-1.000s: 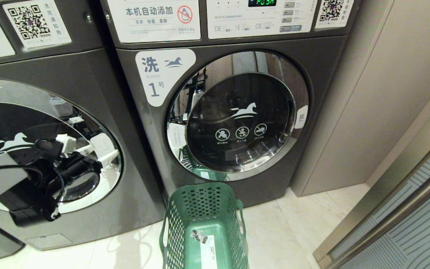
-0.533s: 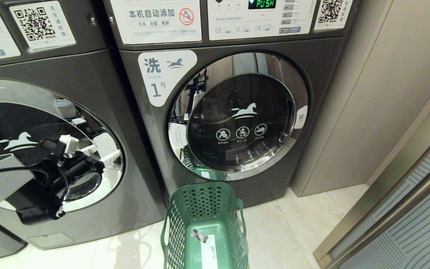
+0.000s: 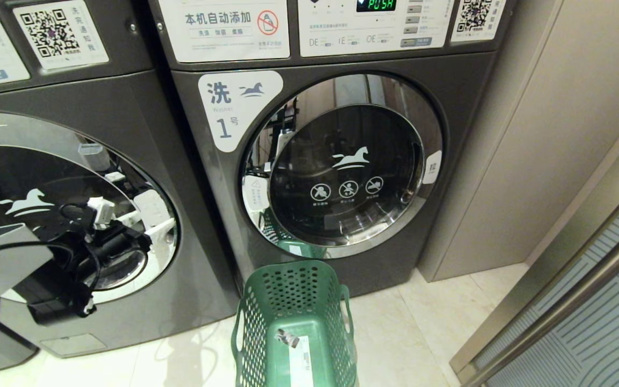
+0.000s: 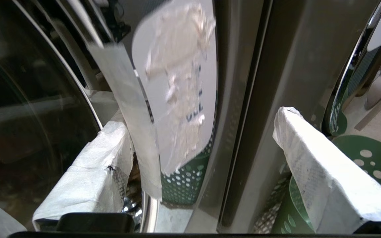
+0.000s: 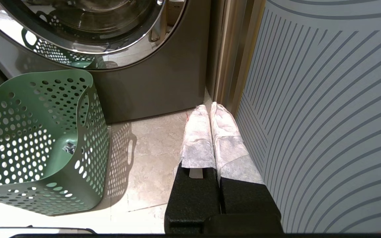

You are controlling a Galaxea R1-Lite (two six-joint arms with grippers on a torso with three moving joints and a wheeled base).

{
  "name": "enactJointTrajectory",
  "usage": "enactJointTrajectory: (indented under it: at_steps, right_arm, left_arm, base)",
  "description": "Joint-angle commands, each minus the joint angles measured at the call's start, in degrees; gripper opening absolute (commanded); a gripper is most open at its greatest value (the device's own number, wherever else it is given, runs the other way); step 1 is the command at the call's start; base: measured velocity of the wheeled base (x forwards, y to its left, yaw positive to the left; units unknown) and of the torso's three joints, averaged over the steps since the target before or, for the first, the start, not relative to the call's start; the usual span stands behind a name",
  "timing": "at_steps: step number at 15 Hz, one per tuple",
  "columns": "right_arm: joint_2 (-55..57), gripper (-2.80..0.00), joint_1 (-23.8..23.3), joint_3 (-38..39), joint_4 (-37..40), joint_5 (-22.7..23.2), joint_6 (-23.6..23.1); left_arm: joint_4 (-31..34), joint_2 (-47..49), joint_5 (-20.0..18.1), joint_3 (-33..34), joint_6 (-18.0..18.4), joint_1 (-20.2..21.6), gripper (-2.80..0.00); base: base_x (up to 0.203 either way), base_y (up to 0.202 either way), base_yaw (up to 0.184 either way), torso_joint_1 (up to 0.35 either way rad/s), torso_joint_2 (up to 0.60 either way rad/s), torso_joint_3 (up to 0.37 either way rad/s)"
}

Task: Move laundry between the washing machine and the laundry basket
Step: Open the lid of the washing machine

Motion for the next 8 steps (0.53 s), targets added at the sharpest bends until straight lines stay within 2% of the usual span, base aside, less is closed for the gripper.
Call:
enactJointTrajectory:
  at_steps: [1, 5, 8]
  right_arm:
    - [0.07, -2.80, -0.01, 0.00, 0.02, 0.02, -0.01]
    - [0.07, -2.80, -0.01, 0.00, 0.02, 0.02, -0.01]
    - [0.07, -2.80, -0.01, 0.00, 0.00, 0.02, -0.01]
  left_arm:
    - [-0.79, -0.79, -0.64, 3.00, -0.04, 0.05, 0.00]
    - [-0.80, -1.17, -1.98, 5.26, -0.17, 0.05, 0.00]
    - [-0.80, -1.51, -2.14, 5.13, -1.83, -0.04, 0.00]
  base:
    - [0.000, 0.000, 0.000, 0.000, 0.00, 0.000]
    - [0.000, 0.000, 0.000, 0.000, 0.00, 0.000]
    - [0.000, 0.000, 0.000, 0.000, 0.00, 0.000]
